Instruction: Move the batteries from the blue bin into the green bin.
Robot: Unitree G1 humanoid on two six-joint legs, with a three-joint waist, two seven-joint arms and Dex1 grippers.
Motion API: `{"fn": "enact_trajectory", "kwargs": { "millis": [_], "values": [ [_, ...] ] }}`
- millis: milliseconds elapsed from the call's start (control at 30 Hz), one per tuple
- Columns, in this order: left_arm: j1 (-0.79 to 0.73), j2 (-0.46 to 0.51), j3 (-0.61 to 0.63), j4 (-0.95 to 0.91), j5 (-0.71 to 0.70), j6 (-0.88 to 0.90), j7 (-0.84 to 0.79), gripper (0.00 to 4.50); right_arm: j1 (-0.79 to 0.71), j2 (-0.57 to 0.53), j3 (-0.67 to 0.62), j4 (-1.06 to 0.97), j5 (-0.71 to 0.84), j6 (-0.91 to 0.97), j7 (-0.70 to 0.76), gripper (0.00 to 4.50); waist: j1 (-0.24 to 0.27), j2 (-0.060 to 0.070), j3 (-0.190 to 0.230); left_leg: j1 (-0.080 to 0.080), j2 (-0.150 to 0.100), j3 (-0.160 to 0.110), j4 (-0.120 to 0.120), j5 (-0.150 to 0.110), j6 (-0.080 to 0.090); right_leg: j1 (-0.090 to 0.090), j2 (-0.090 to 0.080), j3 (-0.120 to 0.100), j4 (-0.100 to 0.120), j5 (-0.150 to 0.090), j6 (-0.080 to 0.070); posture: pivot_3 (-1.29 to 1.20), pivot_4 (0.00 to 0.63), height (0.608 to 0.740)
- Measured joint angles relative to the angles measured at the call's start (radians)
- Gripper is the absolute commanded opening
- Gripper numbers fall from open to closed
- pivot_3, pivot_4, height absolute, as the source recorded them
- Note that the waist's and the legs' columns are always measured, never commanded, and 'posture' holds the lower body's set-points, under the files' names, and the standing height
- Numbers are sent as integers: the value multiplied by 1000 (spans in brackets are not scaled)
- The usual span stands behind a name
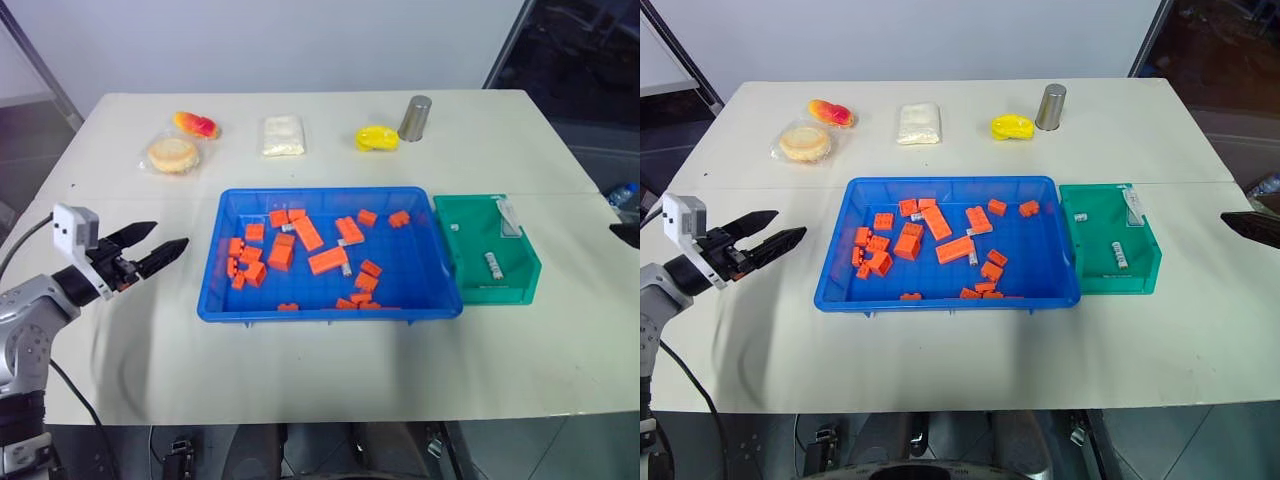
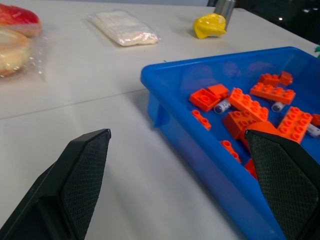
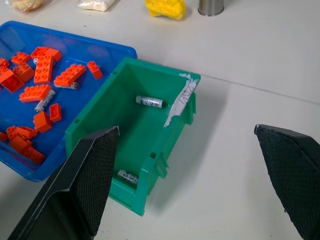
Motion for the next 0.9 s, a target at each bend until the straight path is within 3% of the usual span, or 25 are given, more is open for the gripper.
{"fn": "enact_trajectory", "kwargs": {
  "millis": [900],
  "values": [
    [-14, 7, -32, -64, -22, 58, -44, 4500, -23, 39, 10, -14, 0, -12, -28, 4458, 0, 0, 0, 0, 0, 0, 0, 0, 0, 0, 0, 0, 0, 0, 0, 0, 150, 740]
  ]
}}
